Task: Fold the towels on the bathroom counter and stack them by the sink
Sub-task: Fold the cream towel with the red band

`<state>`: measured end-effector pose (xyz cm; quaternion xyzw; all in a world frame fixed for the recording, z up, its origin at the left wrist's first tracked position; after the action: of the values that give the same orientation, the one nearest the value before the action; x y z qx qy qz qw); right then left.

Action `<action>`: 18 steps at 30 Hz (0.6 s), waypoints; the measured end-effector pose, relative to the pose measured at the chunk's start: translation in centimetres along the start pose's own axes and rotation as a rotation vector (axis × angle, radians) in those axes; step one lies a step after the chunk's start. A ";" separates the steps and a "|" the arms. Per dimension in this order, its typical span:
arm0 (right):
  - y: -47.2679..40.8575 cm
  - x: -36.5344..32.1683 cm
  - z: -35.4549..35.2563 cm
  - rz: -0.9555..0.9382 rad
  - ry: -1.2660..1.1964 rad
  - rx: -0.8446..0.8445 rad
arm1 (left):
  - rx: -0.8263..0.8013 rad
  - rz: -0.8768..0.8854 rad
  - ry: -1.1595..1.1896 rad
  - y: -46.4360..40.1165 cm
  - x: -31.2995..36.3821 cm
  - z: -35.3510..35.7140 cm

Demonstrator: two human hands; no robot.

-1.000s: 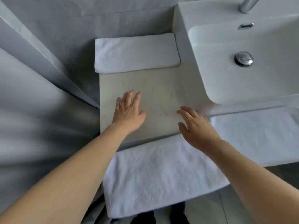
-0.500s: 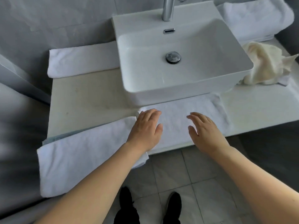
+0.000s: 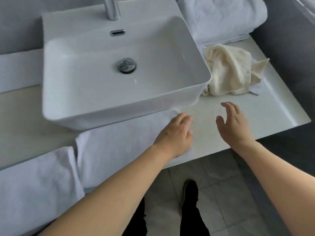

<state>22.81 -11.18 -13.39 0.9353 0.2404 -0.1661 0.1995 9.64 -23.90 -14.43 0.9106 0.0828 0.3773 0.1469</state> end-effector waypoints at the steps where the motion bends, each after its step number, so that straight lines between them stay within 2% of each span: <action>1: -1.5 1.7 -0.7 0.010 -0.021 0.026 | -0.011 0.018 -0.006 -1.8 1.3 0.8; 5: -7.5 7.7 -3.0 0.011 -0.047 0.115 | 0.041 -0.004 0.021 -9.8 5.2 1.8; 8: -10.2 11.3 -2.5 0.032 -0.049 0.058 | 0.206 -0.018 -0.024 -15.2 7.7 0.6; 10: -11.2 13.0 -1.8 0.011 0.011 0.051 | 0.355 -0.107 -0.052 -18.4 8.7 -0.5; 12: -11.8 13.5 -1.5 -0.018 0.018 0.089 | 0.479 -0.310 -0.120 -20.7 8.3 -1.7; 14: -11.6 13.9 -1.8 -0.024 -0.062 0.143 | 0.467 -0.499 -0.171 -22.0 7.5 -2.6; 16: -11.3 14.0 -2.4 -0.040 -0.158 0.193 | 0.489 -0.553 -0.229 -22.0 7.5 -3.6; 18: -11.4 14.2 -2.8 -0.045 -0.237 0.209 | 0.593 -0.472 -0.297 -20.6 8.7 -4.1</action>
<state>29.31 4.73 -20.09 0.9193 0.2175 -0.3037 0.1241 12.00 -1.37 -12.69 0.9141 0.3727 0.1574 -0.0289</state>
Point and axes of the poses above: each hand's wrist, its own y-axis away from the middle knuckle, its own z-axis out of the palm, x = y × z, the point moved 8 cm from there along -y, towards the middle knuckle, and after that the axes turned 11 degrees about -x, right-handed, at the moved point
